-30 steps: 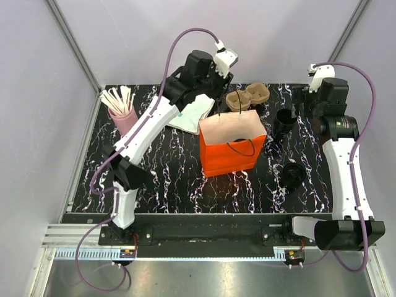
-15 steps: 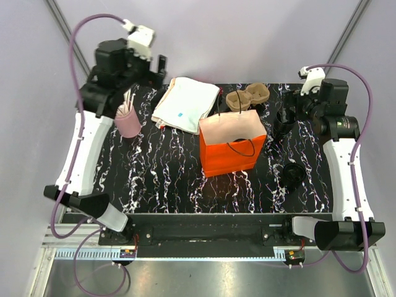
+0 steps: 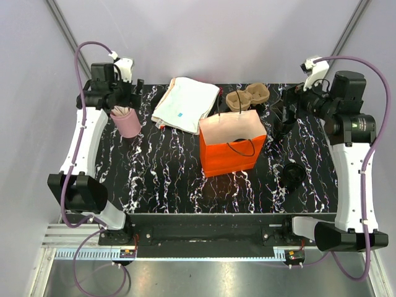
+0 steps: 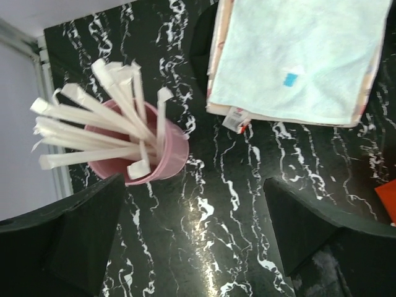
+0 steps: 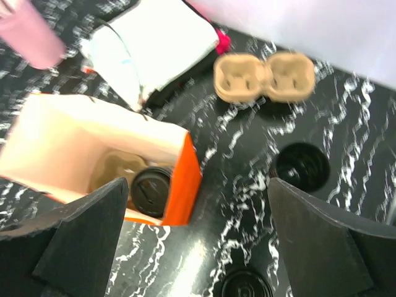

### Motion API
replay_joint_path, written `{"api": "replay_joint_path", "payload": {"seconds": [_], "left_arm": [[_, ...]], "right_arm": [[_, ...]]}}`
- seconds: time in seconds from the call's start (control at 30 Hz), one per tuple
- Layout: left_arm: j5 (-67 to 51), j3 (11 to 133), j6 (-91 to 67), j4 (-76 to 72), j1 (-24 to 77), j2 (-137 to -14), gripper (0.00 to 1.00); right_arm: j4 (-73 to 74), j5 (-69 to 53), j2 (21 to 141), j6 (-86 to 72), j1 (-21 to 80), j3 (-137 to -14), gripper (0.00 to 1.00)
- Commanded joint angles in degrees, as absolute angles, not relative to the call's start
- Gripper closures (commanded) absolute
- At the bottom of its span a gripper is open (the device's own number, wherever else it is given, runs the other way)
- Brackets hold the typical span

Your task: Pack the takeout coffee

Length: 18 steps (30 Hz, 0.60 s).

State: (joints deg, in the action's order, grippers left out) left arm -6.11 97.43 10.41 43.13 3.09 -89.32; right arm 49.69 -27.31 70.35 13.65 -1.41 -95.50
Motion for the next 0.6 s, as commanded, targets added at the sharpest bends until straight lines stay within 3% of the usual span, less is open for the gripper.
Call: {"api": "replay_joint_path", "payload": {"seconds": [0.0,0.27,0.57], "left_arm": [[-3.96,96.24,12.21,39.46,2.37,-88.77,0.01],[-0.26,92.37,13.80,36.13,1.58,-91.31,0.02],[-0.26,94.30,13.80,34.80,0.09,-95.80,0.13]], "right_arm": [[52.38,-33.04,69.43,13.19,-1.49,-98.61,0.00],[54.75,-40.94,69.79,14.59,-1.49,-98.79,0.00],[57.48,-44.56,70.66,17.23,-1.49,-99.58,0.00]]}}
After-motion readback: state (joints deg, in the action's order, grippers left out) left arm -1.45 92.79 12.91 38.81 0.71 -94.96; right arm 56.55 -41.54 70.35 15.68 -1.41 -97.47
